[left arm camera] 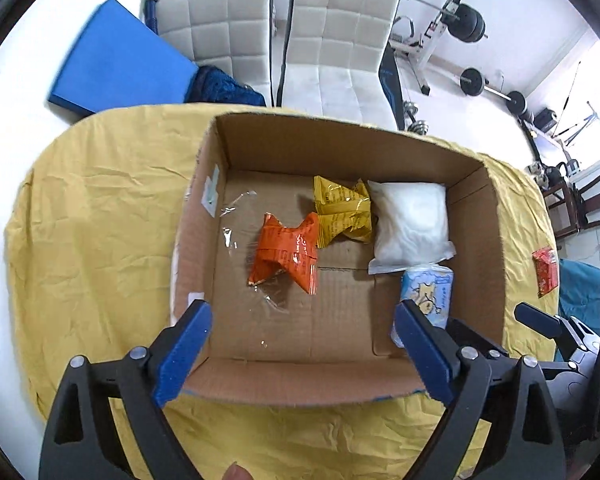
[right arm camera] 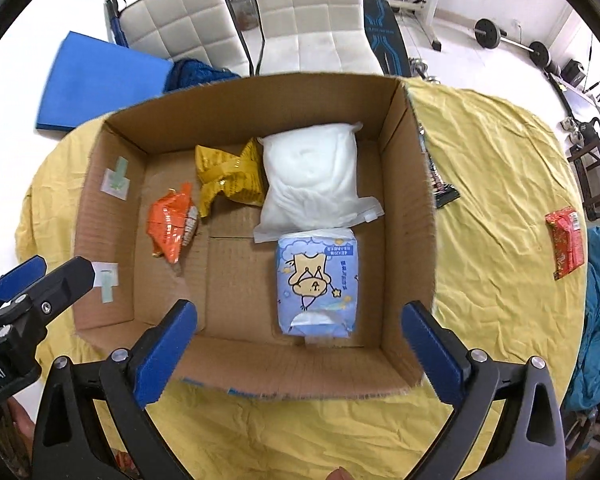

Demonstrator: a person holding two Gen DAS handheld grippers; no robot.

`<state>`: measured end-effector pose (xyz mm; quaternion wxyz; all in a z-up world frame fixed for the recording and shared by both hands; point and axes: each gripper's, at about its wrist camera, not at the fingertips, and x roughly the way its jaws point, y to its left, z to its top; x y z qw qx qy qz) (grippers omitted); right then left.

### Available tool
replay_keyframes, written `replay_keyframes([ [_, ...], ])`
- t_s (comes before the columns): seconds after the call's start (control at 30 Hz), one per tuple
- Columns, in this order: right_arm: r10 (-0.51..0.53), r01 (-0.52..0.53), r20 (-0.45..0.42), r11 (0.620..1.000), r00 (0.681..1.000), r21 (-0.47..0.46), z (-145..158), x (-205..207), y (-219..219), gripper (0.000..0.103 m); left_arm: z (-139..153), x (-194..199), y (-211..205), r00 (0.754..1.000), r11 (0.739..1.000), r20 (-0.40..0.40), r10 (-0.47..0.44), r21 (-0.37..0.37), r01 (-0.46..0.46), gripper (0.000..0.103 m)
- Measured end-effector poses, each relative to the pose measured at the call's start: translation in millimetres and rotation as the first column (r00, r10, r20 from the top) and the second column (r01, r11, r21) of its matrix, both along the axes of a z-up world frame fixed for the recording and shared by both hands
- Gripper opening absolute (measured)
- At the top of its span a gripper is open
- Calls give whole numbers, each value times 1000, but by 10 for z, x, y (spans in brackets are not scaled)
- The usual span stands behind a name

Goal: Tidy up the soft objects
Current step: 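Move both tools back toward the remaining packs on the table, then grasp the black wipes packet with left tool while right tool grasps the red snack pack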

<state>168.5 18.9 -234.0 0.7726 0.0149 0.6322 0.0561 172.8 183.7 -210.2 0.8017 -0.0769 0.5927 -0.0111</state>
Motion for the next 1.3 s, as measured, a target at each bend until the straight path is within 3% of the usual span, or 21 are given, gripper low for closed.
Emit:
replay_keyframes([
  [0.4, 0, -5, 118, 999, 993, 48, 690, -380, -126, 103, 502, -386, -16, 996, 999, 85, 41, 22, -43, 94],
  [0.6, -3, -7, 120, 997, 993, 82, 801, -416, -214, 103, 606, -442, -86, 994, 998, 88, 57, 8, -58, 94],
  [0.73, -41, 28, 106, 993, 994, 116, 820, -424, -492, 103, 673, -390, -307, 995, 999, 88, 38, -9, -37, 94],
  [0.93, -188, 181, 93, 980, 978, 81, 784, -384, -1524, 103, 740, 20, -1093, 995, 995, 68, -77, -52, 80, 94],
  [1.1, -309, 309, 33, 951, 951, -7, 494, -205, -2633, 103, 505, 625, -2030, 977, 973, -37, -208, -110, 203, 94],
  [1.2, -352, 351, -18, 936, 936, -25, 311, -74, -3147, 103, 234, 1042, -2456, 958, 964, -128, -255, -111, 242, 94],
  [1.3, -345, 349, -64, 935, 936, 62, 88, 149, -3439, 103, 44, 1372, -2688, 959, 971, -157, -238, -34, 235, 94],
])
